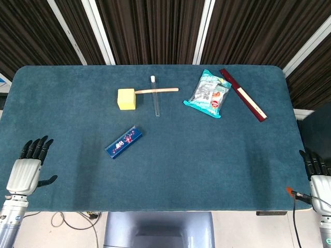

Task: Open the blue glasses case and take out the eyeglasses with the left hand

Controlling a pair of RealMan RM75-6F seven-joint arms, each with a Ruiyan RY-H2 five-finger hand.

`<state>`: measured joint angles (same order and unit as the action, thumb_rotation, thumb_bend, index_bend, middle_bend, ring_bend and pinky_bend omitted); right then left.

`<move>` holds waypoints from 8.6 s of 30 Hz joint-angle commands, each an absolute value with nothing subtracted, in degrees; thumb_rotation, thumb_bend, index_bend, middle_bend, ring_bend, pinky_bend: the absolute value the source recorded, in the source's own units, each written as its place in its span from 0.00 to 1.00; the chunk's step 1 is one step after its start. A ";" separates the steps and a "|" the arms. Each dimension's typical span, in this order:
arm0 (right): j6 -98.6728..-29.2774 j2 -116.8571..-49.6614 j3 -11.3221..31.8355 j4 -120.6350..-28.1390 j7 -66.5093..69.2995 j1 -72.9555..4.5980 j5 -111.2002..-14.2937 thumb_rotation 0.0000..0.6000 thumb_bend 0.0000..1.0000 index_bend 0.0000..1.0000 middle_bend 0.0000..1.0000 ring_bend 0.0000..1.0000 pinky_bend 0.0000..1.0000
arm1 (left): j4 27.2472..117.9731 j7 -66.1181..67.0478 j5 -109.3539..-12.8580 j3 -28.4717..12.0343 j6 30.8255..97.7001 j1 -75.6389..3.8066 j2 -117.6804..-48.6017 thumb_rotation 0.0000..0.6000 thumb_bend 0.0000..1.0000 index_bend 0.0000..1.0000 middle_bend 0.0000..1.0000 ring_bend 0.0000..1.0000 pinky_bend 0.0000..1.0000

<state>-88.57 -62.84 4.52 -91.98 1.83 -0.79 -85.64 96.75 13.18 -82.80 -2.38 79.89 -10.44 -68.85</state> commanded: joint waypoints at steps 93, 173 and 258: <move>-87.98 -62.10 4.60 -93.05 2.72 -0.40 -84.39 1.00 0.16 0.00 0.00 0.00 0.19 | 97.52 43.70 -62.38 1.23 56.54 -33.00 -76.22 1.00 0.40 0.00 0.11 0.00 0.03; -86.25 -61.49 4.93 -93.93 4.56 -0.93 -83.05 1.00 0.16 0.00 0.00 0.00 0.19 | 84.93 47.33 -36.18 -11.78 65.27 -43.89 -96.16 1.00 0.45 0.03 0.29 0.01 0.10; -86.38 -61.07 5.10 -95.28 4.03 -0.79 -82.67 1.00 0.16 0.00 0.00 0.00 0.19 | 96.44 47.95 -34.94 -6.38 64.22 -42.40 -84.62 1.00 0.33 0.19 0.93 0.85 0.94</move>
